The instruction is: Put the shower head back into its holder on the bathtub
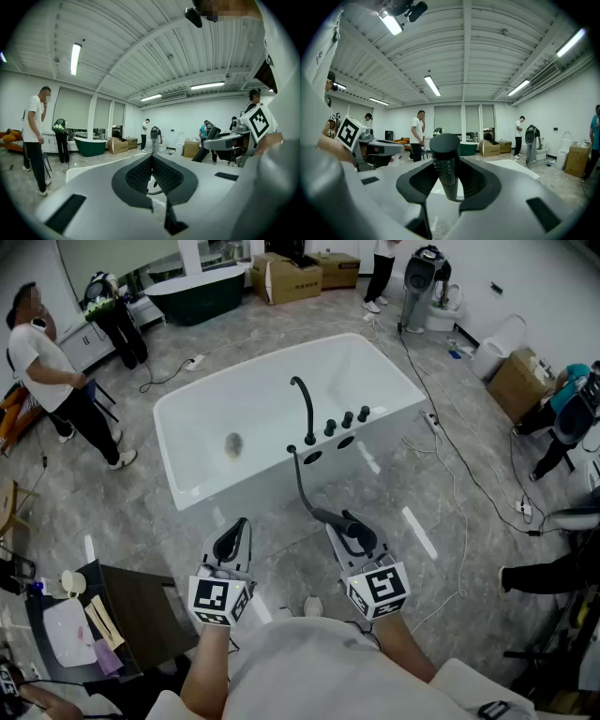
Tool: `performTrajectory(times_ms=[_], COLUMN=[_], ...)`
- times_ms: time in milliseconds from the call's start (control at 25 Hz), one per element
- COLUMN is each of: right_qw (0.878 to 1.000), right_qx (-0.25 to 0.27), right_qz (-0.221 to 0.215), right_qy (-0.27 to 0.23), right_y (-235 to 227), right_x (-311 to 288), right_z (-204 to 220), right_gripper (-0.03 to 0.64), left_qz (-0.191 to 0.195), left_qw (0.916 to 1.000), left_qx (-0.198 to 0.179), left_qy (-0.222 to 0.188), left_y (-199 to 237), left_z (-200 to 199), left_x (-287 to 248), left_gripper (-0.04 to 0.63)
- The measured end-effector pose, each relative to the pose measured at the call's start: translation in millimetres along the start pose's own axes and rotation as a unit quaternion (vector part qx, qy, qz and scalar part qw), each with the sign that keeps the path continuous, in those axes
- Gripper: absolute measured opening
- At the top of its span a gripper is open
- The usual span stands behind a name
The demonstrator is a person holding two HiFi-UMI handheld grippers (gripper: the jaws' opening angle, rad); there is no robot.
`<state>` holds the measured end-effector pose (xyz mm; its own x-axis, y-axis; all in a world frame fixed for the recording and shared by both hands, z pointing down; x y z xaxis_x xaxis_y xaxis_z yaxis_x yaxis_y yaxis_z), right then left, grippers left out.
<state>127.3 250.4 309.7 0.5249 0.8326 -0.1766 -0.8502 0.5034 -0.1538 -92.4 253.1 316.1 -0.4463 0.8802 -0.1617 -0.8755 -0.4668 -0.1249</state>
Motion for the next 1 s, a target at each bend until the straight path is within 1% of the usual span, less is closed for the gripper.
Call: performTrajectory(times_ms=[600, 1000], right_qw=[1.000, 1.000], right_qx=[-0.007, -0.011], right_qz=[0.003, -0.013], right_qy=[0.000, -0.004], right_y=[0.3, -6.3], right_x=[-2.4, -1.1], right_z=[3.1, 2.3], right_gripper=[0.146, 0.146], left_qz=[0.003, 0.000], left_qw=[1.0000, 1.0000], left_qx=[-0.002, -0.006], left_qy=[0.000, 0.004], left_y=[0.5, -8.6], left_z=[-0.8, -1.9], left_x=[-1.9, -7.9], left_gripper=[0.012, 0.012])
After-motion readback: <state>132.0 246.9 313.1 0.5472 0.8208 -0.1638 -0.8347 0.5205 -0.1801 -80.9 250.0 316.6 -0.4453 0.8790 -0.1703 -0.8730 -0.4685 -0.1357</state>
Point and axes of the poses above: the fingertips, and each gripper's own axes: x backward along the fingers, y to its left, z out of its underside, the point moved 5 cm from there along x, backward along the fingers, and after that the axes turned 9 degrees about -x, right-handed, at the moved point
